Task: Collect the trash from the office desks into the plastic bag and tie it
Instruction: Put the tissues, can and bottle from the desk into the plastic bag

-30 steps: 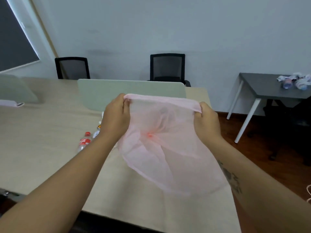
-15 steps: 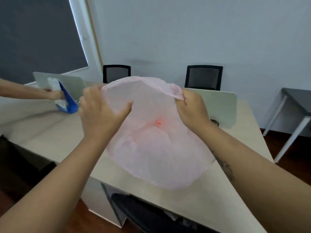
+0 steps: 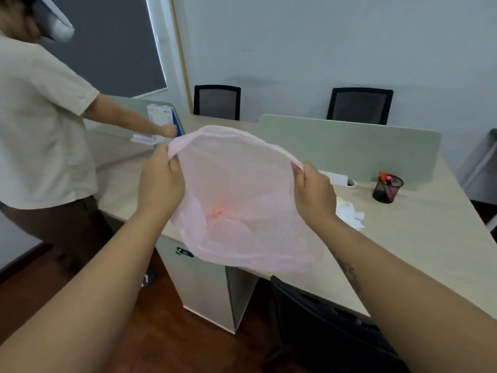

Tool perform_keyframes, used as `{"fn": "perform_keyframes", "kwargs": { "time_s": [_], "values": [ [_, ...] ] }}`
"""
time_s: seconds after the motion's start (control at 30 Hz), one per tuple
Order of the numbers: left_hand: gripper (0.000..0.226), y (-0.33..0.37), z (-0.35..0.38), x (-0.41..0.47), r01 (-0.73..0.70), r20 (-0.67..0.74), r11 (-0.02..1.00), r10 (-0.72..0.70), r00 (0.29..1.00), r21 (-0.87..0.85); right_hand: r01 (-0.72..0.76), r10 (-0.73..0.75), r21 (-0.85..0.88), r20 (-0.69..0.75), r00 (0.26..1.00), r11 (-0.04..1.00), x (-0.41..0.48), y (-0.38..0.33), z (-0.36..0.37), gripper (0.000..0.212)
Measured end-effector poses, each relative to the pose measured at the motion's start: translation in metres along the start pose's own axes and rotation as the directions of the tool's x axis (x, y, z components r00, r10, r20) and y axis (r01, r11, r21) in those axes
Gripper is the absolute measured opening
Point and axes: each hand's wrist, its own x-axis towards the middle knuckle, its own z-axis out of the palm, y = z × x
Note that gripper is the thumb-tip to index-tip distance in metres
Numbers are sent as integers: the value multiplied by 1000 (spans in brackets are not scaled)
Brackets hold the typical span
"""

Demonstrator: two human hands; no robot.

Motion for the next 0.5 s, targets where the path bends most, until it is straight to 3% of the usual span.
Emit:
{"fn": "perform_keyframes", "kwargs": {
  "time_s": [0.07, 0.13, 0.17, 0.23, 0.33, 0.43, 0.5],
  "values": [
    [18, -11, 10, -14, 56, -14, 998, -56, 998, -27, 49, -51, 14, 189, 981, 999, -15, -11, 30, 45],
    [25, -31, 25, -31, 92, 71, 995, -94, 993, 31, 33, -39, 23, 363, 931, 999, -30, -5, 59, 48],
    [28, -42, 32, -40, 83, 136, 992, -95, 986, 90, -11, -9, 50, 384, 923, 999, -36, 0, 69, 47],
    [31, -65, 43, -53, 40, 240, 977, -91, 966, 210, -112, 72, 109, 321, 944, 988, -41, 8, 83, 43],
    [28, -81, 45, -38, 26, 202, 958, -87, 976, 285, -195, 173, 166, 134, 976, 967, -35, 16, 100, 43],
    [23, -77, 44, -2, 57, 68, 983, -69, 995, 174, -216, 234, 292, -27, 972, 932, -20, 19, 113, 58],
    [21, -77, 51, 14, 67, -1, 995, -67, 998, 78, -209, 226, 297, -25, 974, 932, -12, 26, 127, 53]
  ]
}}
